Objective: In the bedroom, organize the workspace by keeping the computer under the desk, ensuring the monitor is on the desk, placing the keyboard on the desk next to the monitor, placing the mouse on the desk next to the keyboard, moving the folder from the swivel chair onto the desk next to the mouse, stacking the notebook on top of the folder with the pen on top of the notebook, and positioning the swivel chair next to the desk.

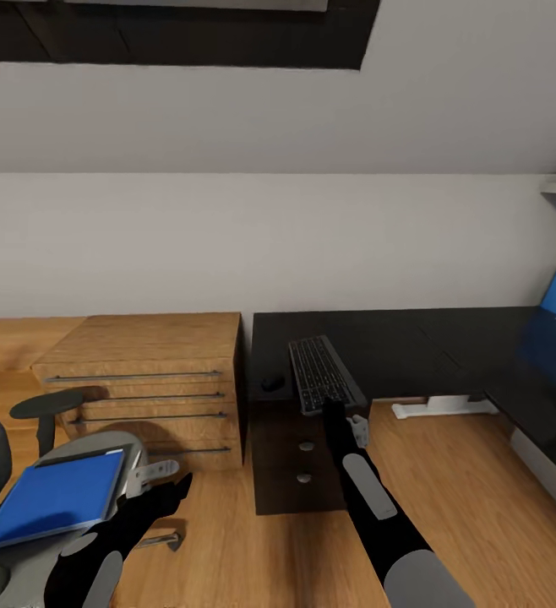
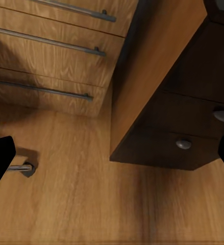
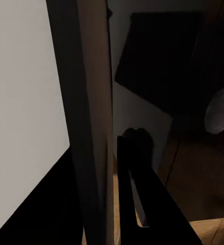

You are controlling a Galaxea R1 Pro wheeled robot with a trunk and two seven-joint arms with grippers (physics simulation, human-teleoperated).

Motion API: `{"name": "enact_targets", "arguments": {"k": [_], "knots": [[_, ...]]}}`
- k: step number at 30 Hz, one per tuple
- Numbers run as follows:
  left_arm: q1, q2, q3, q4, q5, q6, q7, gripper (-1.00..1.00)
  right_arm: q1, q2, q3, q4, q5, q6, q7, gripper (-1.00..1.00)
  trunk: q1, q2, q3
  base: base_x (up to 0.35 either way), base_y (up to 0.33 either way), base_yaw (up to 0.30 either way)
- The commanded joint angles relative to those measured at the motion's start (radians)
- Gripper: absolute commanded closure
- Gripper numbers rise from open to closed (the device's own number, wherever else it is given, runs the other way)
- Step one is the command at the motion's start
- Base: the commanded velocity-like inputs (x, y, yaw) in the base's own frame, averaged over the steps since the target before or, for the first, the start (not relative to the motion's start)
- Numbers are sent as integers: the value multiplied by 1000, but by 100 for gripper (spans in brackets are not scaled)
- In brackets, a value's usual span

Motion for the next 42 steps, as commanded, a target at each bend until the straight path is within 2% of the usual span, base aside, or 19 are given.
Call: {"name": "enact_targets", "arguments": {"k": [1, 14, 42], "knots": [[-1, 1, -1, -1, 11, 4, 9, -100, 0, 0, 3, 5, -26, -6, -1, 100, 4, -8, -4, -31, 0, 0], [-1, 1, -1, -3, 11, 4, 9, -100, 0, 0, 2, 5, -28, -5, -1, 100, 54, -99, -45, -5, 0, 0], [-1, 4, -1, -1, 11, 4, 9, -100, 0, 0, 3, -12, -29, 2, 2, 100, 54, -99, -45, 0, 0, 0]]}}
